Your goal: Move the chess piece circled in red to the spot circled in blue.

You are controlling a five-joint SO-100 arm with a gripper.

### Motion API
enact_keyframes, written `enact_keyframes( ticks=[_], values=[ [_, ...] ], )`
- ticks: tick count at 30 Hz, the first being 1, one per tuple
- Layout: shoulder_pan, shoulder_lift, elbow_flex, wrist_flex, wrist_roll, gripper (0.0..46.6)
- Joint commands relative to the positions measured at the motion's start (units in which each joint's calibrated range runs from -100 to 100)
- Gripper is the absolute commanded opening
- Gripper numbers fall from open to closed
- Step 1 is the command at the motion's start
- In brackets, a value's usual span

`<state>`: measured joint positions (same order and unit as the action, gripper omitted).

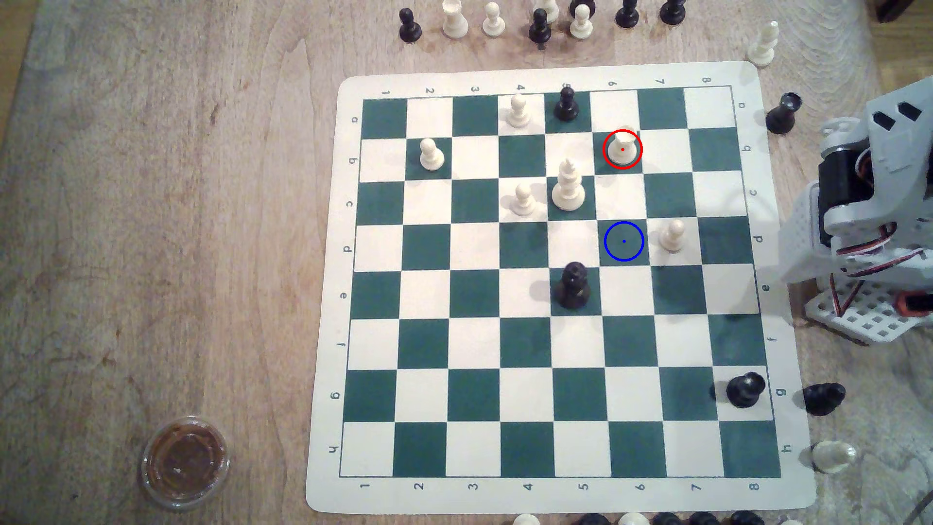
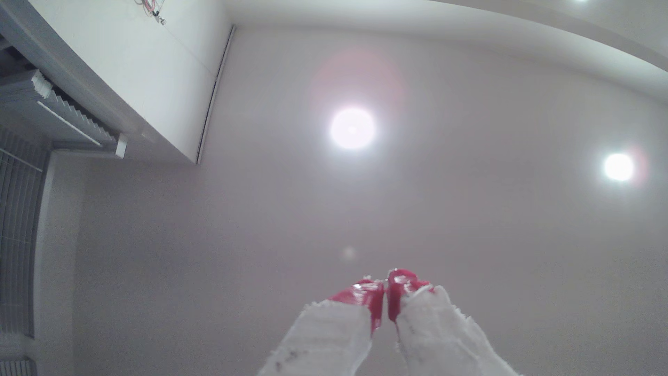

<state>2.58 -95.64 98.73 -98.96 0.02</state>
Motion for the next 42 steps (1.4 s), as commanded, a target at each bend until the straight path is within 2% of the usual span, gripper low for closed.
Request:
enact_keyframes(
  ticks=[1, 10, 15, 16, 17, 20, 24, 33, 42],
  values=[
    [6.53, -0.20, 1.08, 2.16, 0.00, 0.2],
    [8.41, -0.11, -6.26, 32.79, -0.05, 0.2],
    [13.65, -0.11, -19.59, 63.34, -0.10, 0.2],
    [15.37, -0.11, -25.93, 79.23, -0.34, 0.2],
    [16.15, -0.11, -28.56, 85.70, -0.39, 0.2],
    [18.58, -0.11, -32.82, 100.19, -0.39, 0.2],
    [18.50, -0.11, -36.54, 123.12, -0.44, 0.2],
    [20.45, -0.20, -41.07, 154.08, -0.54, 0.8],
    [21.78, -0.20, -42.43, 172.02, -0.54, 0.3]
  ],
)
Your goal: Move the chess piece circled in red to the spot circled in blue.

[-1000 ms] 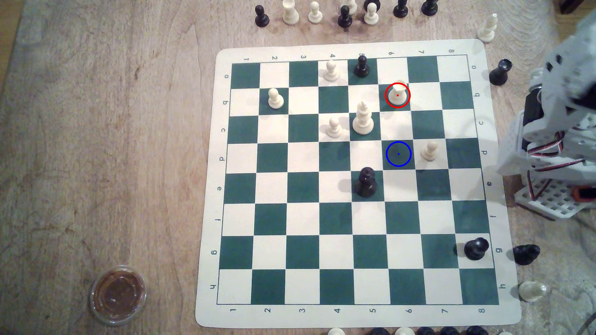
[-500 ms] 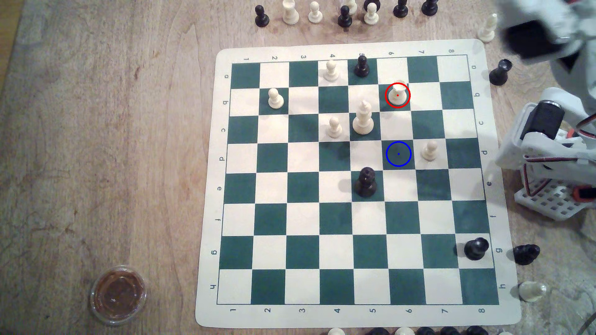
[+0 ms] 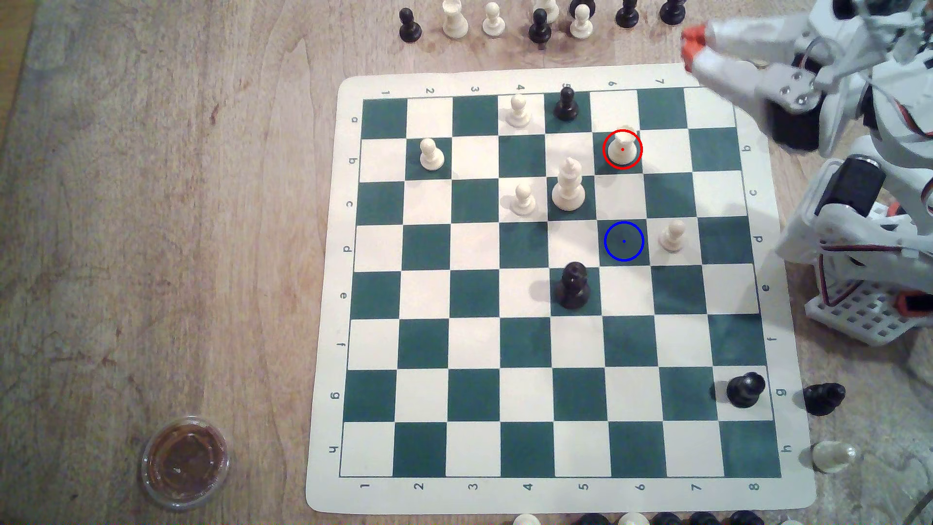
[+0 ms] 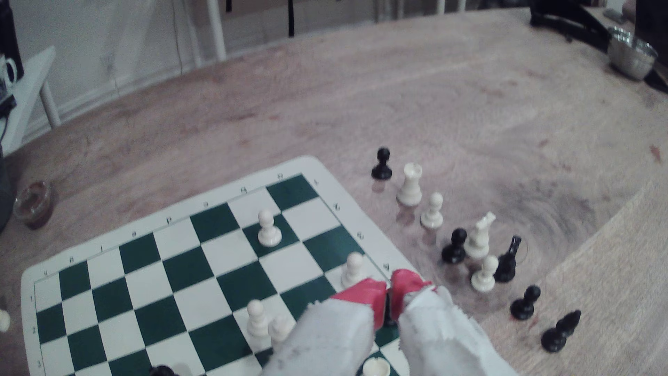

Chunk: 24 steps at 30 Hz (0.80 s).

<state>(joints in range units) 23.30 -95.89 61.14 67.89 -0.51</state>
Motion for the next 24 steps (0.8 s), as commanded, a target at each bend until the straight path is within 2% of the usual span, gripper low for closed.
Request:
enact_keyframes(
  ticks=[1, 8, 15, 24],
  values=[
    [1.06, 0.05, -4.84, 6.64, -0.10, 0.3],
    [2.08, 0.05, -1.66, 13.52, -0.39, 0.2],
    [4.82, -0.12, 1.87, 11.96, -2.59, 5.1],
    [5.99, 1.58, 3.68, 11.47, -3.61, 7.1]
  ],
)
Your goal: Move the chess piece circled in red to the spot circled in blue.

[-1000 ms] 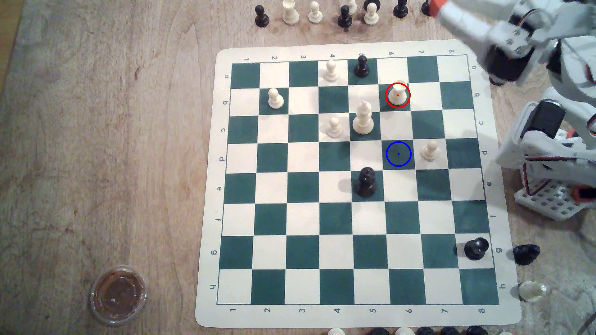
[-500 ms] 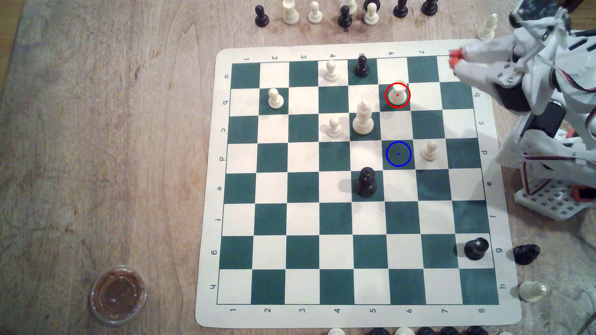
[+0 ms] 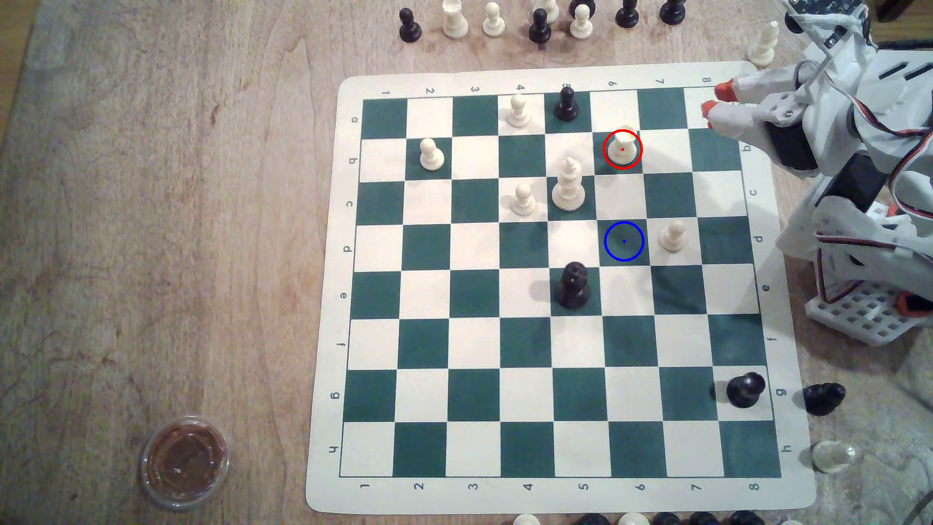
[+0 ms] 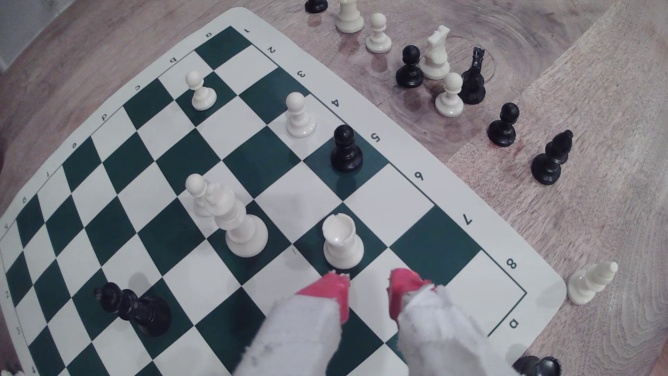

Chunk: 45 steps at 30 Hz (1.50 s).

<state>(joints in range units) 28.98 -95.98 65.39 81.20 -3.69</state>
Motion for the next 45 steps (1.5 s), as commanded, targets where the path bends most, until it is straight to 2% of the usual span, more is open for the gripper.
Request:
enact_keyframes(
  ticks=[1, 5, 10, 11, 17, 28, 30, 34, 45],
  values=[
    [0.23, 2.26, -0.56, -1.83, -0.54, 7.5],
    [0.00, 5.66, -0.65, -2.08, -0.78, 8.5],
    [-1.33, 7.18, -0.47, -4.13, -2.05, 13.8],
    [-2.11, 8.03, -0.29, -4.78, -2.59, 16.0],
    [-0.79, 16.44, -2.20, -7.81, -2.98, 18.5],
    [-1.57, 34.18, -4.55, -10.92, -2.44, 18.3],
    [-1.72, 38.25, -4.37, -14.61, -2.88, 19.5],
    [-1.41, 42.75, -3.65, -19.85, -2.69, 20.8],
    [-2.43, 51.67, -2.74, -26.57, -2.49, 19.5]
  ],
)
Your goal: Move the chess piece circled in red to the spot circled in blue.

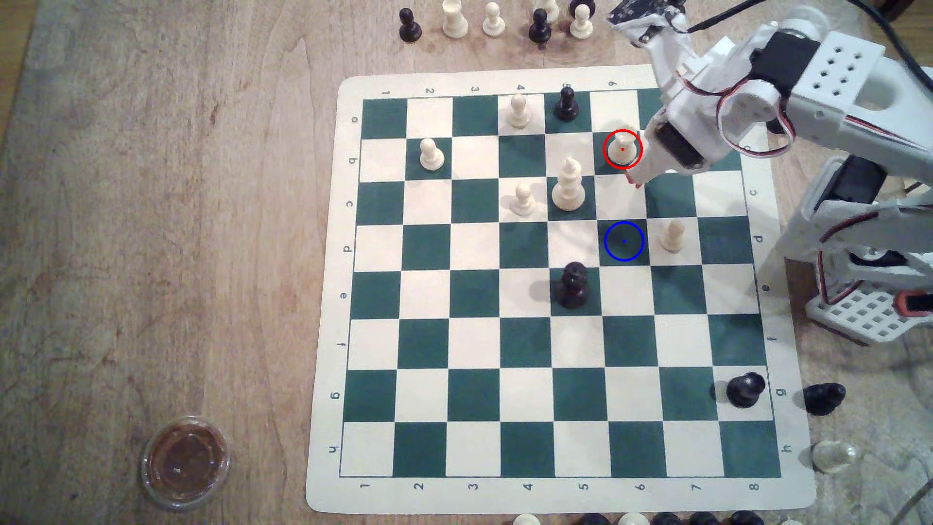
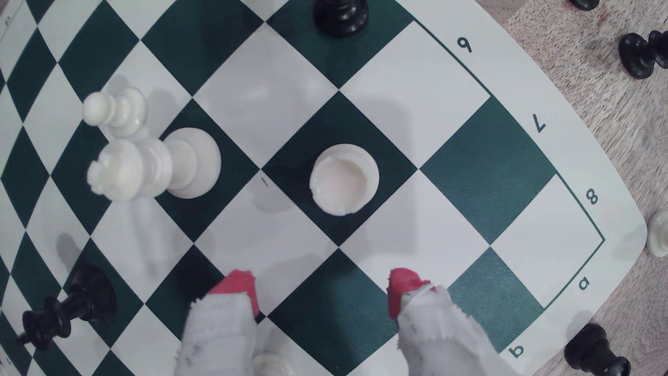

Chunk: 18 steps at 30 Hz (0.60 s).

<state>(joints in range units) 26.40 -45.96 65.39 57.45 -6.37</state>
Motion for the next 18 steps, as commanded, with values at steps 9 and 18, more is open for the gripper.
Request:
enact_keyframes(
  ticks=[9, 18],
  values=[
    [-0.71, 5.89, -1.20, -6.67, 0.73, 19.1],
    [0.31, 8.35, 2.34, -13.96, 1.95, 19.3]
  ],
)
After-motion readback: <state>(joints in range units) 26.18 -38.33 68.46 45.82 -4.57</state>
